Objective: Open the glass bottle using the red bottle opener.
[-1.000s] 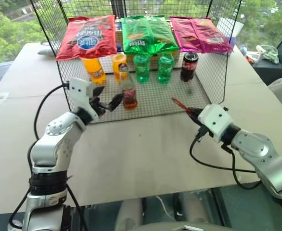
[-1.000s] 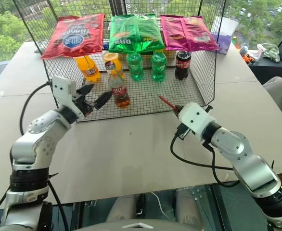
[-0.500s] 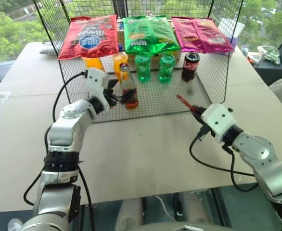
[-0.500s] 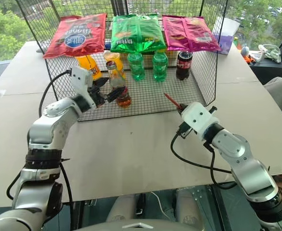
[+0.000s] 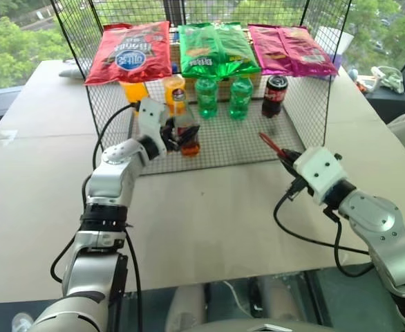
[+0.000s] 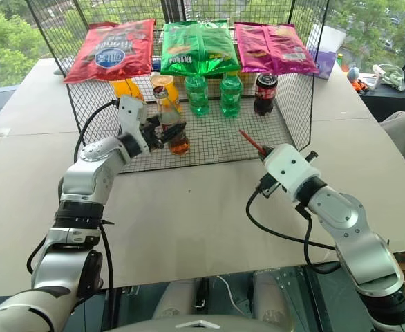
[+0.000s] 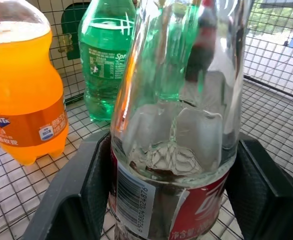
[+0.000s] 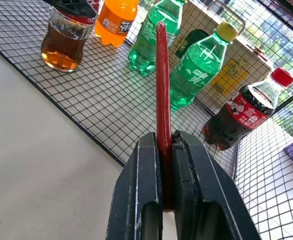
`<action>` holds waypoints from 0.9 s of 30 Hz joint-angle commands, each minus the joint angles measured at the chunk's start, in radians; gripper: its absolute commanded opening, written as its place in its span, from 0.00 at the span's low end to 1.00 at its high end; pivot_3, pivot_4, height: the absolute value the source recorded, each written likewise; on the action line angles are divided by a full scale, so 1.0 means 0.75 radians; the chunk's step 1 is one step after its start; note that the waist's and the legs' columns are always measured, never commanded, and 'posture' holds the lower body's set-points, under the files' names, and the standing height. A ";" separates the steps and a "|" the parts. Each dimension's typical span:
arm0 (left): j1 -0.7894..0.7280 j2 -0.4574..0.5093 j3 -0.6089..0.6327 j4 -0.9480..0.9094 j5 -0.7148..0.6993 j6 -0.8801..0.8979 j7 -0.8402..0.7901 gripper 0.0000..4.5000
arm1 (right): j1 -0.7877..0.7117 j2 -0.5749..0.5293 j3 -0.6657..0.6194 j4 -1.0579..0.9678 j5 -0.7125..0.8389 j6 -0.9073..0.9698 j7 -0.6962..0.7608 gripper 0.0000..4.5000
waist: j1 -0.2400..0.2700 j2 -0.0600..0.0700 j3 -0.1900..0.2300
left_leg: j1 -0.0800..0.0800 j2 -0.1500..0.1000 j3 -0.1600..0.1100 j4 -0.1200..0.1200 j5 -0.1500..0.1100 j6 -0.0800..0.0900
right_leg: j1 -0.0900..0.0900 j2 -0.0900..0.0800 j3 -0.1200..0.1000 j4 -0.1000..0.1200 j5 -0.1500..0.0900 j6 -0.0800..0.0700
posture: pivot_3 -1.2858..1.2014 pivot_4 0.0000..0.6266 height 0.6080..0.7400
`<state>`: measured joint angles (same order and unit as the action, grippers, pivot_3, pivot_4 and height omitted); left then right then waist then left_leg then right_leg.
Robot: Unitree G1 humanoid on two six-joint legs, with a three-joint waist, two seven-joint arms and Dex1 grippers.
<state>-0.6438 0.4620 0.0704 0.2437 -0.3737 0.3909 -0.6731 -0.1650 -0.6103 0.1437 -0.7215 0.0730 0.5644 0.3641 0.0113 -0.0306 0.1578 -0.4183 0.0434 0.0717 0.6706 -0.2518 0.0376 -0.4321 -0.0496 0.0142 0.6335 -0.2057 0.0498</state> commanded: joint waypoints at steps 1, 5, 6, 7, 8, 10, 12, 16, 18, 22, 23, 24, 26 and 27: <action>0.021 0.020 0.049 -0.196 -0.142 0.029 -0.143 0.58 | 0.006 0.009 -0.056 -0.061 -0.018 -0.006 0.000 0.00 | 0.000 0.000 0.000 | 0.000 0.000 0.000 0.000 0.000 0.000 | 0.000 0.000 0.000 0.000 0.000 0.000 | 0.52 0.24 1.00; 0.067 0.044 0.004 -0.390 -0.269 0.148 -0.284 0.58 | 0.005 0.037 -0.085 -0.070 -0.022 -0.037 -0.017 0.00 | 0.000 0.000 0.000 | -0.001 0.000 0.000 0.000 0.000 0.000 | 0.000 0.000 0.000 0.000 0.000 0.000 | 0.52 0.24 1.00; 0.073 0.038 -0.022 -0.420 -0.272 0.156 -0.303 0.58 | 0.006 0.049 -0.092 -0.073 -0.027 -0.047 -0.025 0.00 | 0.003 0.000 0.000 | -0.001 0.000 0.000 0.000 0.000 0.000 | 0.000 0.000 0.000 0.000 0.000 0.000 | 0.52 0.24 1.00; 0.080 0.029 -0.049 -0.441 -0.262 0.151 -0.317 0.58 | 0.008 0.058 -0.098 -0.074 -0.034 -0.056 -0.030 0.00 | 0.004 0.000 0.000 | -0.001 0.000 -0.001 0.000 0.000 0.000 | 0.000 0.000 -0.001 0.000 0.000 0.000 | 0.52 0.24 1.00; 0.091 0.023 -0.084 -0.457 -0.249 0.139 -0.344 0.58 | 0.014 0.066 -0.104 -0.076 -0.042 -0.061 -0.036 0.00 | 0.004 0.000 0.000 | -0.001 0.000 -0.001 0.000 0.000 0.000 | 0.000 0.000 -0.001 0.000 0.000 0.000 | 0.52 0.24 1.00; 0.110 0.010 -0.134 -0.472 -0.229 0.128 -0.377 0.58 | 0.036 0.070 -0.112 -0.082 -0.059 -0.071 -0.039 0.00 | 0.003 0.000 0.000 | 0.000 0.000 -0.001 0.001 0.000 0.000 | 0.001 0.000 0.000 0.001 0.000 0.000 | 0.52 0.24 1.00; 0.120 0.000 -0.180 -0.465 -0.207 0.121 -0.402 0.58 | 0.057 0.075 -0.120 -0.092 -0.074 -0.074 -0.046 0.00 | 0.001 0.000 0.000 | 0.001 0.000 0.000 0.002 0.000 0.000 | 0.001 0.000 0.000 0.002 -0.001 -0.001 | 0.52 0.24 1.00; 0.144 -0.011 -0.262 -0.416 -0.144 0.053 -0.465 0.58 | 0.084 0.100 -0.118 -0.126 -0.108 -0.061 -0.068 0.00 | -0.001 0.000 0.000 | 0.001 0.000 -0.001 0.004 0.000 0.000 | 0.000 0.001 0.001 0.006 -0.001 -0.002 | 0.52 0.24 1.00; 0.148 -0.014 -0.275 -0.392 -0.125 0.022 -0.486 0.58 | 0.090 0.112 -0.111 -0.136 -0.122 -0.056 -0.070 0.00 | -0.002 0.000 0.000 | 0.002 0.000 0.000 0.004 0.000 0.000 | 0.000 0.001 0.002 0.008 -0.002 -0.003 | 0.52 0.24 1.00; 0.142 -0.025 -0.291 -0.347 -0.111 -0.004 -0.523 0.93 | 0.097 0.135 -0.089 -0.156 -0.152 -0.043 -0.078 0.00 | -0.001 0.000 0.000 | 0.002 0.000 -0.001 0.006 0.000 0.000 | 0.000 0.001 0.002 0.009 -0.003 -0.004 | 0.52 0.24 1.00; 0.142 -0.031 -0.285 -0.346 -0.119 -0.001 -0.521 0.99 | 0.098 0.140 -0.087 -0.160 -0.157 -0.040 -0.078 0.00 | 0.000 0.000 0.000 | 0.002 0.000 0.000 0.006 0.000 0.000 | 0.000 0.001 0.002 0.009 -0.003 -0.005 | 0.52 0.24 1.00; 0.142 -0.033 -0.280 -0.348 -0.127 0.002 -0.526 0.99 | 0.097 0.147 -0.083 -0.163 -0.161 -0.036 -0.079 0.00 | 0.000 0.000 0.000 | 0.002 0.000 0.000 0.007 0.000 0.000 | 0.000 0.001 0.002 0.009 -0.003 -0.005 | 0.52 0.24 1.00; 0.144 -0.030 -0.268 -0.361 -0.147 0.016 -0.540 0.99 | 0.093 0.160 -0.076 -0.168 -0.168 -0.031 -0.076 0.00 | 0.000 0.000 0.000 | 0.002 0.000 0.000 0.008 0.000 0.000 | 0.000 0.001 0.002 0.010 -0.003 -0.005 | 0.52 0.24 1.00; 0.147 -0.027 -0.265 -0.366 -0.150 0.014 -0.546 0.99 | 0.091 0.165 -0.074 -0.168 -0.170 -0.030 -0.074 0.00 | 0.000 0.000 0.000 | 0.002 0.000 0.000 0.008 0.000 0.000 | 0.000 0.001 0.002 0.010 -0.003 -0.005 | 0.52 0.24 1.00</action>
<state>-0.5264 0.4417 -0.1546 -0.0034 -0.4677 0.4086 -1.0684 -0.0915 -0.4905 0.0989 -0.7933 -0.0434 0.5439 0.3161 0.0111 -0.0304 0.1579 -0.4166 0.0433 0.0714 0.6764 -0.2517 0.0375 -0.4318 -0.0489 0.0158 0.6413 -0.2083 0.0459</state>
